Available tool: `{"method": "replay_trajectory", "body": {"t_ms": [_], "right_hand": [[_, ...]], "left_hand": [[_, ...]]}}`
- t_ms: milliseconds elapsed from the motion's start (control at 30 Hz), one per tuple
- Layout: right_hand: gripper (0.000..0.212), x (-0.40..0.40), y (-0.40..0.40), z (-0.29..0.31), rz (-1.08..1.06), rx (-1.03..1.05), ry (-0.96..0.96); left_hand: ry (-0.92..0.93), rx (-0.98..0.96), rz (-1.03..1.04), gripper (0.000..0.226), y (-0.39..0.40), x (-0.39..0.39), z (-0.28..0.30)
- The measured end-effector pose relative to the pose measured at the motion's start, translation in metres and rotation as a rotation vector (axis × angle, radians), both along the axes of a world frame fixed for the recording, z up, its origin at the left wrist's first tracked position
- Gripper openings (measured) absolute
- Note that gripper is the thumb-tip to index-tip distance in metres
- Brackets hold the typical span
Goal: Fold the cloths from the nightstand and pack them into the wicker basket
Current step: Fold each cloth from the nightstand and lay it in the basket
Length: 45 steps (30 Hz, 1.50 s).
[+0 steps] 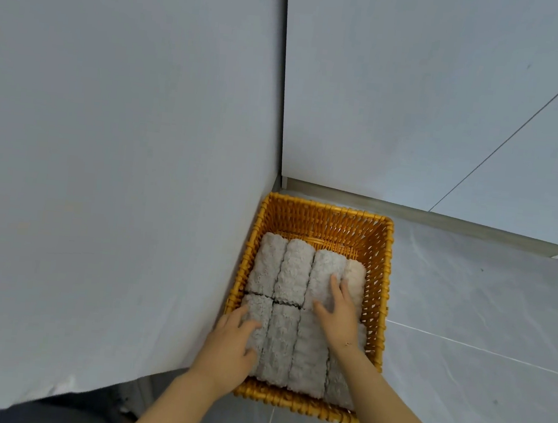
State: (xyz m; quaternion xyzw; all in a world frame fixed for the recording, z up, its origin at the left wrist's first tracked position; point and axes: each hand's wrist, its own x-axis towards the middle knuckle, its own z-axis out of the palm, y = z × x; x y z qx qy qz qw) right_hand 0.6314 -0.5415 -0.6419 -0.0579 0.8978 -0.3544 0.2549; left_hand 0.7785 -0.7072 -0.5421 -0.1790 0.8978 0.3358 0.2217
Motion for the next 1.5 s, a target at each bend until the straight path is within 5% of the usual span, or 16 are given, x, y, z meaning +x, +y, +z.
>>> {"method": "replay_trajectory", "body": {"t_ms": [300,567,767,1200,1500], "right_hand": [[0.04,0.043,0.027,0.097,-0.098,-0.399,0.049],[0.024,0.091,0.018,0.21,-0.097,-0.635,0.069],[0.023,0.128,-0.004,0.279,0.073,-0.752,0.055],[0.029,0.229,-0.108,0.396,0.965,-0.653,0.252],[0.031,0.285,-0.235,0.407,1.196,-0.7,0.311]], "left_hand": [[0.188,0.007,-0.036,0.037,0.022,0.002,0.058],[0.343,0.601,0.547,0.025,0.045,0.042,0.159],[0.575,0.699,0.689,0.027,0.034,0.107,0.218],[1.039,0.352,0.878,0.029,-0.032,0.251,0.289],[1.034,0.049,1.094,0.026,-0.108,0.334,0.297]]}}
